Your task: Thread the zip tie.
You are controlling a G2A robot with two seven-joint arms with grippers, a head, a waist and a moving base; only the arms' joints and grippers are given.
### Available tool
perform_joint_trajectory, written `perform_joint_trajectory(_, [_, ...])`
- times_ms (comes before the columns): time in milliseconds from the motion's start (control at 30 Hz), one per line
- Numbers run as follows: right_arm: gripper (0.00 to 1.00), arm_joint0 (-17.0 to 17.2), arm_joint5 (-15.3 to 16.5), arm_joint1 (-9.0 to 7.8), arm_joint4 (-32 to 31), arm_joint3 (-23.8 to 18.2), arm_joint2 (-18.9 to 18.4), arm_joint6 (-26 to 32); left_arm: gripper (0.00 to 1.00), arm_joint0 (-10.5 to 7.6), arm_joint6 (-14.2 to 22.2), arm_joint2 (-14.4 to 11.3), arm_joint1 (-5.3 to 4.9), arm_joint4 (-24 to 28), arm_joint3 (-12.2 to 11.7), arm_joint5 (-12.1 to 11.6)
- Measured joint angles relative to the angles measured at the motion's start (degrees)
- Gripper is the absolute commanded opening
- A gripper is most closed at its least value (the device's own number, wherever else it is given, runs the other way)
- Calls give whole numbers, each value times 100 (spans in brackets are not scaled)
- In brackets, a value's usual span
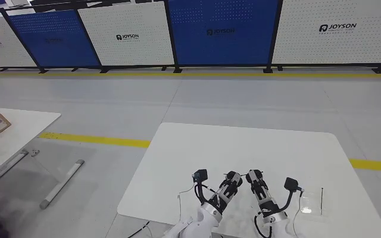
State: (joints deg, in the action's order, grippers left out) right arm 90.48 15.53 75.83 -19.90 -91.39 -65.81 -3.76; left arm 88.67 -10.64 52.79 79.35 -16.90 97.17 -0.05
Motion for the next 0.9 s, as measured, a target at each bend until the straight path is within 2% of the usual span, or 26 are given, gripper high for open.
perform_joint_trajectory(33, [25,-2,0,1,13,4,-1,20,0,4,-13,6,0,10,1,-9])
perform_joint_trajectory(67, [67,-5,0,1,25,7,-3,45,0,6,-26,10,0,20,2,-15])
perform_joint_trajectory(100, [100,-8,2,1,35,9,-8,71,0,9,-44,14,1,33,2,-17])
perform_joint_trajectory(433, [100,85,294,-7,234,-32,-116,125,0,-8,-189,116,27,395,36,98])
perform_joint_trajectory(533, [100,193,377,-21,187,-40,-228,-29,0,18,-247,176,29,499,93,174])
perform_joint_trajectory(700, [100,327,397,-35,36,-133,-291,-286,0,18,-95,242,29,719,219,356])
perform_joint_trajectory(900, [100,325,395,-35,42,-132,-289,-281,0,15,-50,244,28,751,243,368])
